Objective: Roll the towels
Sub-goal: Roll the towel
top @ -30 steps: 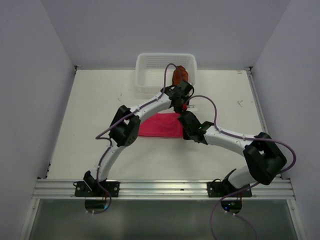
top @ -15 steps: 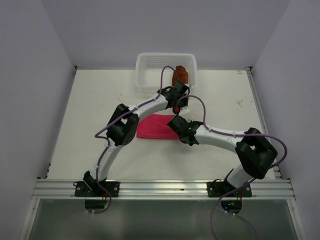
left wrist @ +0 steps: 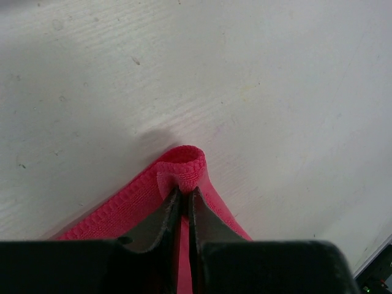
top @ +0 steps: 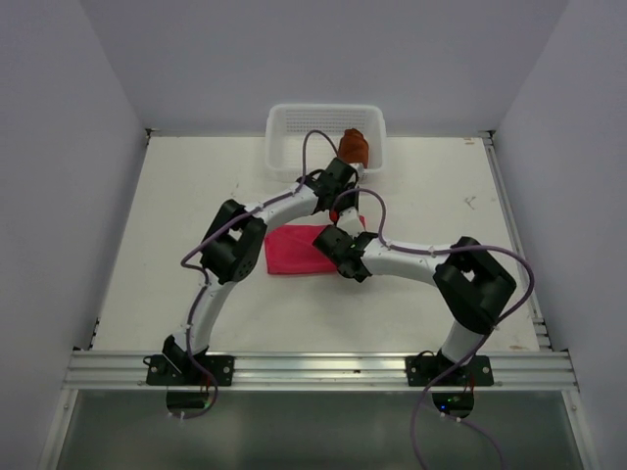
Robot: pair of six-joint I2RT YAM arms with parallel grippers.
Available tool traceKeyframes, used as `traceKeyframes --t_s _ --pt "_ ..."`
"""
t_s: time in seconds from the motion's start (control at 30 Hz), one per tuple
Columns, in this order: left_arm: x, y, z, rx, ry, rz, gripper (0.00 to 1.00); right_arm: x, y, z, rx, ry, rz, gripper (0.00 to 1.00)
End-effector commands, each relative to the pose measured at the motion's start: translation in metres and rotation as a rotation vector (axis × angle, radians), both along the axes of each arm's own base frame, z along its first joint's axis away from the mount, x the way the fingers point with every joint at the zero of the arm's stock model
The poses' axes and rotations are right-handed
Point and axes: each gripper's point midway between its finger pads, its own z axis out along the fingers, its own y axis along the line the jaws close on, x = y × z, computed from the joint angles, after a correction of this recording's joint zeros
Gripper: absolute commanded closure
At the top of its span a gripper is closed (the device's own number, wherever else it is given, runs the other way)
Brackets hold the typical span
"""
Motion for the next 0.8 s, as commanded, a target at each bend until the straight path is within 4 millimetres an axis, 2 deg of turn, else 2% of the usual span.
traceKeyframes --t_s 0.0,0.23,0.37,0.4,0.53,0.63,0.77 --pt "0.018 -0.003 0.044 -0.073 -0.12 0.024 0.9 -0.004 0.0 0.002 -0.108 0.04 0.057 1.0" --pt "0.017 0.005 0.038 -0.063 -0.126 0.029 0.92 -0.005 0.007 -0.006 -0.188 0.063 0.072 1.0" --pt "0.017 0.012 0.033 -0.05 -0.125 0.031 0.97 -0.004 0.012 -0.009 -0.226 0.067 0.086 1.0" --pt "0.016 0.014 0.03 -0.041 -0.124 0.032 1.0 -0.005 0.013 -0.013 -0.239 0.075 0.092 1.0" --pt "0.012 0.019 0.021 -0.037 -0.12 0.032 1.0 -0.006 0.017 -0.019 -0.259 0.089 0.104 1.0" --pt "0.006 0.027 0.007 -0.01 -0.102 0.039 1.0 -0.007 0.018 -0.02 -0.25 0.084 0.104 0.97" --pt "0.003 0.033 -0.003 0.015 -0.098 0.044 1.0 -0.007 0.019 -0.017 -0.234 0.074 0.104 0.92"
